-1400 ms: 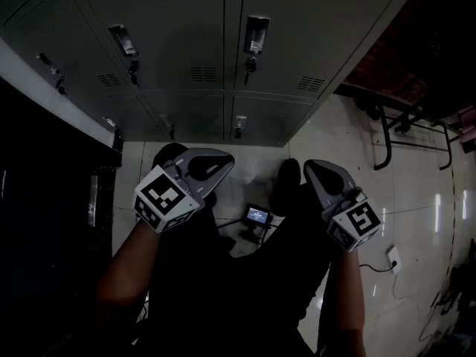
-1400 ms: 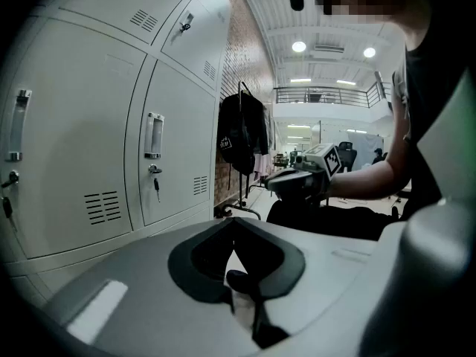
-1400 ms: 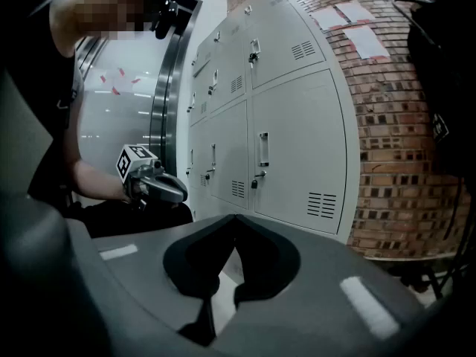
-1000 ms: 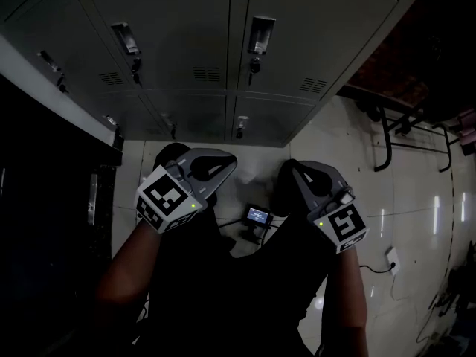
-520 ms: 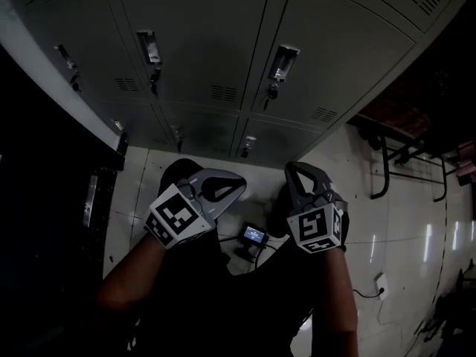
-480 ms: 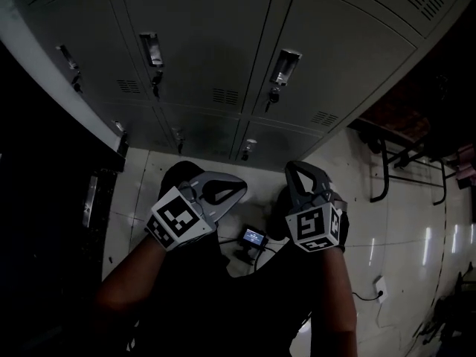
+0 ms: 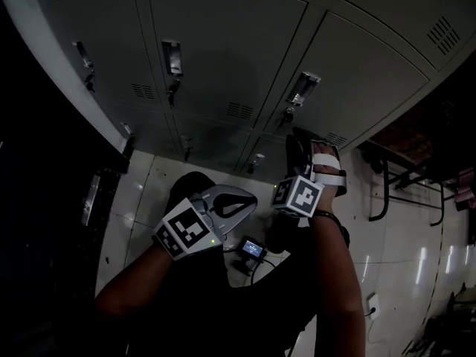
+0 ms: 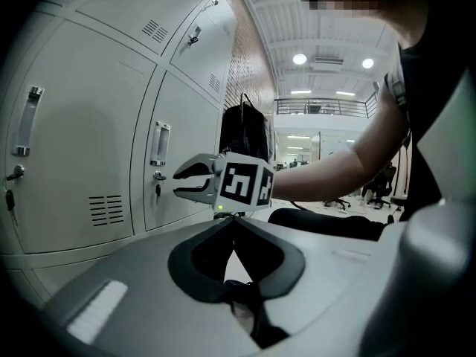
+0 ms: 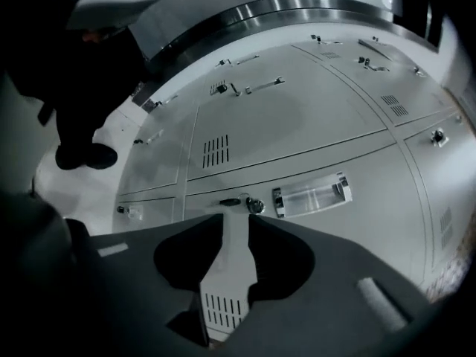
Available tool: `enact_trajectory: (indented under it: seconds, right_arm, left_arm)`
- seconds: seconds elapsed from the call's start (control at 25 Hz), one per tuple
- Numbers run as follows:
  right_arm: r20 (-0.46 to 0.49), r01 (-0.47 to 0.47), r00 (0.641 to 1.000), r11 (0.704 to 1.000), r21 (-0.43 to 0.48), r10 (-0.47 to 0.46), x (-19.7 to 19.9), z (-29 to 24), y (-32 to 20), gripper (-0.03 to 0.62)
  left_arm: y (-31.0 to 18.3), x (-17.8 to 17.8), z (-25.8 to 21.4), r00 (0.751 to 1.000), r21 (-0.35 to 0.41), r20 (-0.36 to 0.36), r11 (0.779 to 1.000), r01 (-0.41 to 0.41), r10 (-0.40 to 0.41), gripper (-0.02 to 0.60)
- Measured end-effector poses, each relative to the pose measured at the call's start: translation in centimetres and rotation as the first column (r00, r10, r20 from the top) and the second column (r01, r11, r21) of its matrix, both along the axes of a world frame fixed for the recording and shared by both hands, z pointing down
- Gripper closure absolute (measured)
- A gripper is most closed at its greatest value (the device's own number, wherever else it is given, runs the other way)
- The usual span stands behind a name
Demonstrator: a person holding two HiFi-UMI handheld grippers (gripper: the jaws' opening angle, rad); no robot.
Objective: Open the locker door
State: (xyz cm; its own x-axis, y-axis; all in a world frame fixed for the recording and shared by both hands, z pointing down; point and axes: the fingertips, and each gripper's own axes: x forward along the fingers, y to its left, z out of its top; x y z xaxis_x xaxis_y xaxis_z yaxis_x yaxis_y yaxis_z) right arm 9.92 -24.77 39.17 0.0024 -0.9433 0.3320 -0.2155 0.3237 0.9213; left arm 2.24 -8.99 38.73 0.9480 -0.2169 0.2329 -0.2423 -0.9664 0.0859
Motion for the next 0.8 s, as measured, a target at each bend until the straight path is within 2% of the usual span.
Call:
enact_trajectory:
  seconds: [0.08,0.16,0.32,0.36,0.44,0.56,0.8]
  right_arm:
    - [-0.035,-0.001,0.999,1.0,0.018,0.002,-0.3,-0.4,-1.4,0.446]
    - [-0.076,-0.004,0.997,0.999,0.032,0.006,-0.5,-0.6,-2.4,0.442]
    - [-0.139,-0.008,0.99,0.998,0.057,0.016,-0.9,-0.5,-3.7,0.486]
    - [-0.147,-0.009,0.989,0.998,0.063,0.018,-1.0,-0.4,-3.8,0.522]
    - [-0.139,-0.015,0.99,0.997,0.076,0.025,-1.0,-0.3,-3.6,0.553]
    - [-0.108,-0.01,0.994,0.996,0.092,0.02,-1.1,-0.4,-2.6,0.556]
    - [-0.107,0.067,0.993,0.991,0.112,-0.054,-1.1,-0.8,2.8,0.553]
  left_arm:
    - [-0.1,-0.1,-0.1,1.0,0.001,-0.001,1.0,0.002,-0.002,0.569]
    - [-0.2,-0.2,-0.1,1.0,0.001,-0.004,1.0,0.002,-0.002,0.569]
    - [-0.1,-0.3,0.0,1.0,-0.002,-0.006,1.0,0.002,-0.002,0.569]
    - [-0.1,-0.3,0.0,1.0,-0.004,-0.006,1.0,0.002,-0.002,0.569]
    - [-0.1,-0.2,0.1,1.0,-0.006,-0.007,1.0,0.002,-0.002,0.569]
    - [-0.2,-0.3,0.0,1.0,-0.004,-0.005,1.0,0.002,-0.002,0.569]
    - [-0.2,-0.4,0.1,1.0,-0.004,0.001,1.0,0.003,-0.003,0.569]
